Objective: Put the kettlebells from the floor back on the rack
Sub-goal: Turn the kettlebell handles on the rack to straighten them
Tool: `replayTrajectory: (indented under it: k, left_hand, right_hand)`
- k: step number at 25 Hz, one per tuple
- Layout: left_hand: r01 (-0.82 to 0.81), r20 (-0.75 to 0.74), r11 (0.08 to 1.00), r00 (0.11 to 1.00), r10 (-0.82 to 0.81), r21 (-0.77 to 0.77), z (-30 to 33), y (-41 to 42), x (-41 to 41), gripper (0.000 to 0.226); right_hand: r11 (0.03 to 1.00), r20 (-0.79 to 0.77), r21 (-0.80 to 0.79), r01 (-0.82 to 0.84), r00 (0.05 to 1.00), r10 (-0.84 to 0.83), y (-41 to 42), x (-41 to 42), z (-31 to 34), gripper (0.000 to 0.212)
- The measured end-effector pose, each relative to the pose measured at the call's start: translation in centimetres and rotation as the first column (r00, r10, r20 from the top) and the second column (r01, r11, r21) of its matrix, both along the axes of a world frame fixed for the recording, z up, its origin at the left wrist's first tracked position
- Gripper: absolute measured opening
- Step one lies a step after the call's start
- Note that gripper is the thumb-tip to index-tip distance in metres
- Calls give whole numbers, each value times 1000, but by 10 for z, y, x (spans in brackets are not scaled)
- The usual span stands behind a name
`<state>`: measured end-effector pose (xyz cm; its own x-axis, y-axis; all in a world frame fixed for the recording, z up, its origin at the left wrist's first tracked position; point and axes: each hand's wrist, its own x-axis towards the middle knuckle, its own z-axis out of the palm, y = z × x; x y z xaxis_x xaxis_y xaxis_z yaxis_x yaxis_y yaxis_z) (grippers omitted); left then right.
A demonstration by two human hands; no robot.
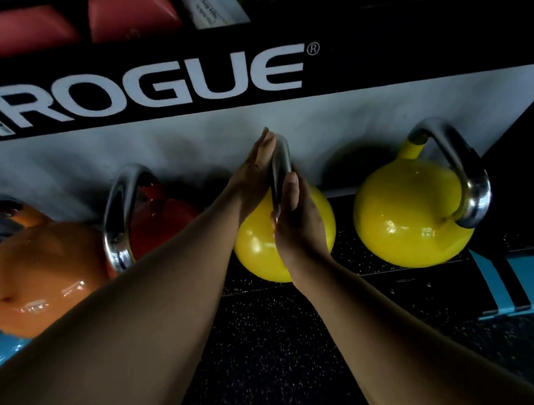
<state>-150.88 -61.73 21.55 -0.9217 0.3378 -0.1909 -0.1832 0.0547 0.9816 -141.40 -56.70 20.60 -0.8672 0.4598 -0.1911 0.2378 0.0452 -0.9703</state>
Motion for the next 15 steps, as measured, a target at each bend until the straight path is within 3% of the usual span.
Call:
replayTrajectory:
  k: [2, 5, 9, 15]
  left_hand:
    - [-1, -3, 1000, 1000, 1, -26, -2, 1, -1, 49]
    - [-44, -7, 999, 999, 44, -32, -9, 0, -6, 53]
    - [-71, 1, 989, 997, 72, -130, -16, -4, -8, 77]
    - [-59, -15, 983, 998, 57, -171, -5, -3, -2, 57]
  right_hand:
    - [1000, 5, -5, -12, 1000, 12, -2, 2, 1, 54]
    - [1000, -28, -22, -12, 1000, 11, -1, 2, 0, 69]
    - [999, -61, 29, -42, 997, 44, 7, 5, 2, 47]
    - [996, -103, -28, -80, 992, 77, 10, 7, 2, 43]
